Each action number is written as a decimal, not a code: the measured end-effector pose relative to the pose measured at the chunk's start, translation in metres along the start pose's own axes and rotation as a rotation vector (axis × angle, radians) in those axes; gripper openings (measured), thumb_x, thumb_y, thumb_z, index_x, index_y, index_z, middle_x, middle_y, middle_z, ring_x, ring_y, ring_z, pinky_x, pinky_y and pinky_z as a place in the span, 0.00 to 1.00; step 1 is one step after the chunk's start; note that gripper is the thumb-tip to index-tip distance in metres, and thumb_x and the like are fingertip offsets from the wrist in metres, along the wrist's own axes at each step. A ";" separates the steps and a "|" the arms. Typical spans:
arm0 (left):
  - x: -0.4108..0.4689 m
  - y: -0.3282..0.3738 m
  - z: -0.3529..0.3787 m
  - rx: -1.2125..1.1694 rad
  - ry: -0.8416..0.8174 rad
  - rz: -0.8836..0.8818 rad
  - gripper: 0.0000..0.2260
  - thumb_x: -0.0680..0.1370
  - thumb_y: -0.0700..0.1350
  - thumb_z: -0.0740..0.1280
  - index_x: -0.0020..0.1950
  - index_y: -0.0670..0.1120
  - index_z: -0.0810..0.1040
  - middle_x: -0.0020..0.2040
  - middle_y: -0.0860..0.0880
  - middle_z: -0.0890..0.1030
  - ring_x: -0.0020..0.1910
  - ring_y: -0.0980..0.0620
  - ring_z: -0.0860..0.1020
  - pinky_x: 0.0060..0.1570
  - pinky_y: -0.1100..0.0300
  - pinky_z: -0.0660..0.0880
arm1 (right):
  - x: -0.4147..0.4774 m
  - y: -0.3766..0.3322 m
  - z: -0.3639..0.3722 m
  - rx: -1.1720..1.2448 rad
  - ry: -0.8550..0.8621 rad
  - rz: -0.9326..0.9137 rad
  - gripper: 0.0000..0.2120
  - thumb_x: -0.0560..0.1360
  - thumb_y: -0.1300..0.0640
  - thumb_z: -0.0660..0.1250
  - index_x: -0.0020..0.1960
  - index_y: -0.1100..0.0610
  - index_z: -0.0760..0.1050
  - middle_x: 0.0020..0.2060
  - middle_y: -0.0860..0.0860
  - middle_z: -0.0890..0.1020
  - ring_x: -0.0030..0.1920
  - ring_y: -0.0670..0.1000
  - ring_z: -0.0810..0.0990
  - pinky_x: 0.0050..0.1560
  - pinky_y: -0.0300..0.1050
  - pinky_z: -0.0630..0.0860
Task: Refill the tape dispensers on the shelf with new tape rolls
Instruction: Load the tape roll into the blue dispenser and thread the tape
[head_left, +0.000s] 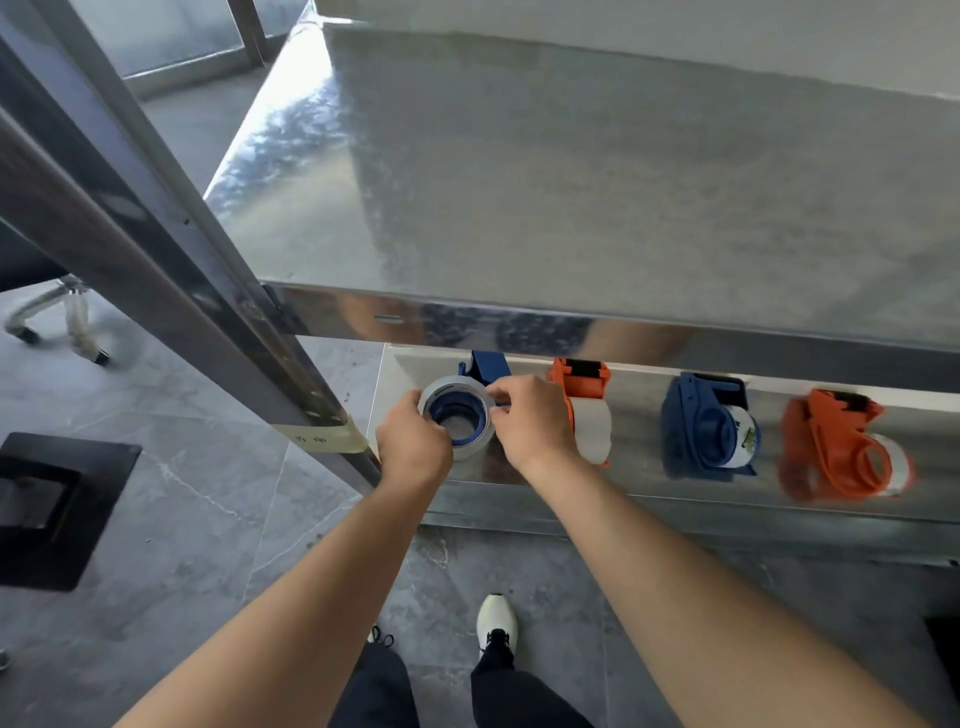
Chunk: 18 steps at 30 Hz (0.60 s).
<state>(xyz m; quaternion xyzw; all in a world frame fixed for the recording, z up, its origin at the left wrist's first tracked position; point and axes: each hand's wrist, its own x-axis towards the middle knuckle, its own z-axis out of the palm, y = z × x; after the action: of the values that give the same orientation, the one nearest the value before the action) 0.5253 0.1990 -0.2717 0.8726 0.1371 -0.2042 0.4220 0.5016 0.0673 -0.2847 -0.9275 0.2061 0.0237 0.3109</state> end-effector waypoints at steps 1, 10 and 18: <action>0.002 -0.001 0.001 -0.007 -0.001 -0.004 0.18 0.83 0.34 0.61 0.72 0.44 0.77 0.63 0.41 0.83 0.59 0.39 0.80 0.53 0.53 0.75 | -0.001 0.001 0.000 0.000 0.007 -0.005 0.13 0.78 0.63 0.72 0.61 0.54 0.85 0.54 0.51 0.87 0.54 0.50 0.85 0.55 0.42 0.81; 0.016 -0.010 0.008 -0.095 -0.005 -0.027 0.18 0.85 0.35 0.61 0.74 0.44 0.77 0.65 0.43 0.82 0.59 0.42 0.80 0.55 0.55 0.76 | -0.006 0.012 -0.002 0.049 0.059 -0.138 0.15 0.77 0.66 0.70 0.61 0.56 0.85 0.57 0.52 0.87 0.55 0.50 0.85 0.58 0.37 0.78; 0.021 -0.013 0.010 -0.158 0.022 -0.064 0.17 0.86 0.38 0.63 0.74 0.44 0.77 0.67 0.44 0.82 0.61 0.44 0.80 0.50 0.59 0.72 | -0.009 0.014 -0.001 -0.010 0.077 -0.114 0.21 0.76 0.68 0.70 0.68 0.57 0.81 0.70 0.56 0.78 0.71 0.54 0.76 0.70 0.38 0.66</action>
<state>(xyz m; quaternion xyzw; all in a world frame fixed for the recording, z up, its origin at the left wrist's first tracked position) 0.5365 0.2005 -0.2960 0.8340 0.1851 -0.1966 0.4811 0.4878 0.0603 -0.2905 -0.9395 0.1645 -0.0285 0.2991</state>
